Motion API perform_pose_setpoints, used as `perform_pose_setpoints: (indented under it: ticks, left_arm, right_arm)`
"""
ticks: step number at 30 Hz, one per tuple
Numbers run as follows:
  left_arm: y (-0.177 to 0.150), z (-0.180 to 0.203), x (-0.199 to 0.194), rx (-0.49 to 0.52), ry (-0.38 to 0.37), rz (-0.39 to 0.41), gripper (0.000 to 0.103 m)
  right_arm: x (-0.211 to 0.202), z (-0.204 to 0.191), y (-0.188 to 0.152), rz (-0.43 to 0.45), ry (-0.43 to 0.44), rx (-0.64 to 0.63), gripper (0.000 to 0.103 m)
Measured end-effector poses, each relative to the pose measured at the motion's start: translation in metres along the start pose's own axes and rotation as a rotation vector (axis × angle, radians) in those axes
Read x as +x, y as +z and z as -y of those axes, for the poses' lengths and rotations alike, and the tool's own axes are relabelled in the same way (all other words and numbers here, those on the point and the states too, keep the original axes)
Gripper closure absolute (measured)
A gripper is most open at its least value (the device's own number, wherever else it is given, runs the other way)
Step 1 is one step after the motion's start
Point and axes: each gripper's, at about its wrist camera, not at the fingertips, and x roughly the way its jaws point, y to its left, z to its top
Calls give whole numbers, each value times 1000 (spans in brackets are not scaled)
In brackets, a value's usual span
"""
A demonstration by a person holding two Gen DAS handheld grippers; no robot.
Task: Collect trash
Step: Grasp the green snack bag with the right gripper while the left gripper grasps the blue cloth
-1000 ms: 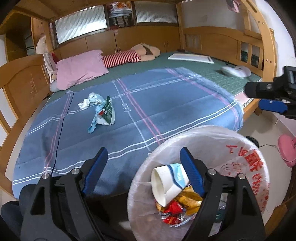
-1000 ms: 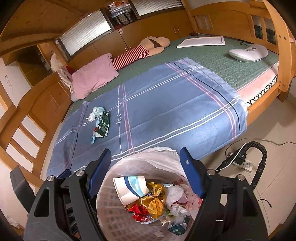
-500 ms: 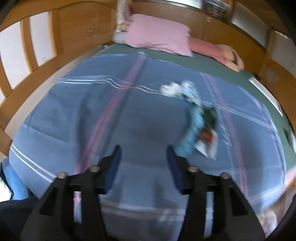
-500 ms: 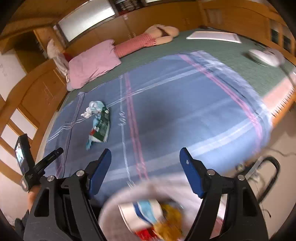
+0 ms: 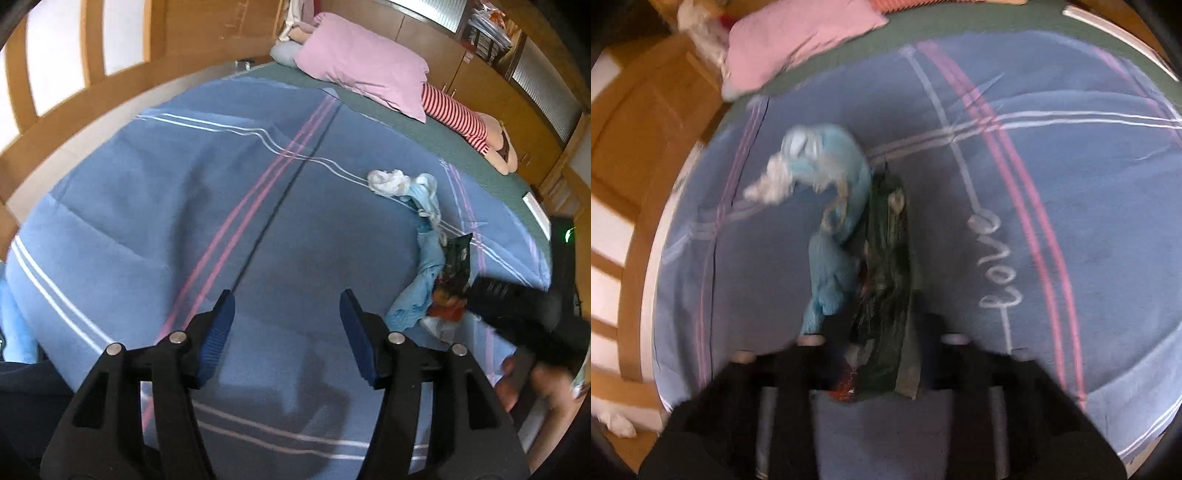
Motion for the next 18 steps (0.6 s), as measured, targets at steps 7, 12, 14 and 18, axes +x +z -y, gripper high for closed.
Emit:
perform_pose_setpoints:
  ticks: [7,12,14,18]
  left_arm:
    - [29,70,53,132,-128,-38,43]
    - [20,124,102,271,-182,-107,38]
    - [19,134,107,287,-213,-97,31]
    - [14,154,111,378,-240,-91,61]
  right_arm:
    - [-60,38,-26,83,-28,-10,93]
    - [-103,75,-49,135,-48,35,93]
    - [-116,83,-61,153,-26,43,93]
    - [-135,89,-88,181,-6,40,93]
